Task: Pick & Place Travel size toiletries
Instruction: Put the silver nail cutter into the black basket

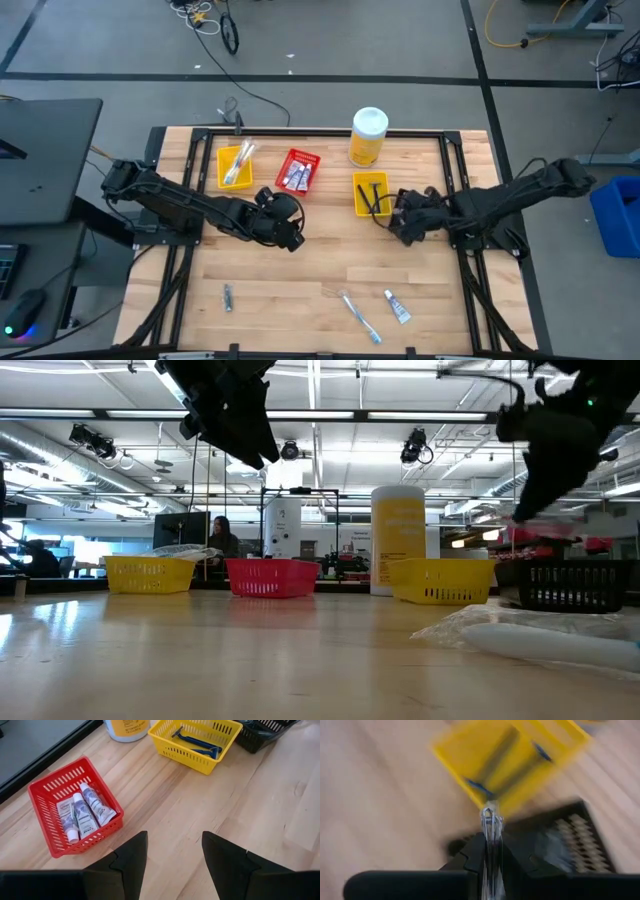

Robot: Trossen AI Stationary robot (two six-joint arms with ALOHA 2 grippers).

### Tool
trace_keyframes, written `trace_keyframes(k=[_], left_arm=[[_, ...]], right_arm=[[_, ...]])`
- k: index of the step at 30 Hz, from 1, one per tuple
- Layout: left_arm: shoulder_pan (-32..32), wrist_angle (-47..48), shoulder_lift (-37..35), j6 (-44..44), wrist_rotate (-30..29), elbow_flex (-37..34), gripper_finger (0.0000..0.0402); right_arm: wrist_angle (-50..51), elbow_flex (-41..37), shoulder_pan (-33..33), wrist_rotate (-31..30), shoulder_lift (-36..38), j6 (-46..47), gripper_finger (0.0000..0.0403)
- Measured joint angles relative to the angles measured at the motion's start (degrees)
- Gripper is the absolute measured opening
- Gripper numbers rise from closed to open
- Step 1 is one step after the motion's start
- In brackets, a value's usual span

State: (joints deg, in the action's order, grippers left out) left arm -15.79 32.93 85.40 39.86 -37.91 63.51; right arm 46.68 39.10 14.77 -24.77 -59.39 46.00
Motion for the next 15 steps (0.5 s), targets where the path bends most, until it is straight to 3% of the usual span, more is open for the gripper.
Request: trace_keyframes(k=[3,10,15], left_arm=[[0.0,-0.6,0.0,0.0,0.0,0.0,0.0199],[0.0,-1.2,0.0,-1.2,-0.3,0.0,0.0199],[0.0,-1.4,0.0,-1.3,1.2,0.0,0.0199]], right_arm=[[4.3,-1.2,-1.9,1.8,-0.4,0.8,0.0046],[-6.9,-8.1,-4.5,3.1,-0.5,-3.6,0.0055],[-7.8,-9.8,-5.9,6.1,-0.5,-3.5,0.0074]])
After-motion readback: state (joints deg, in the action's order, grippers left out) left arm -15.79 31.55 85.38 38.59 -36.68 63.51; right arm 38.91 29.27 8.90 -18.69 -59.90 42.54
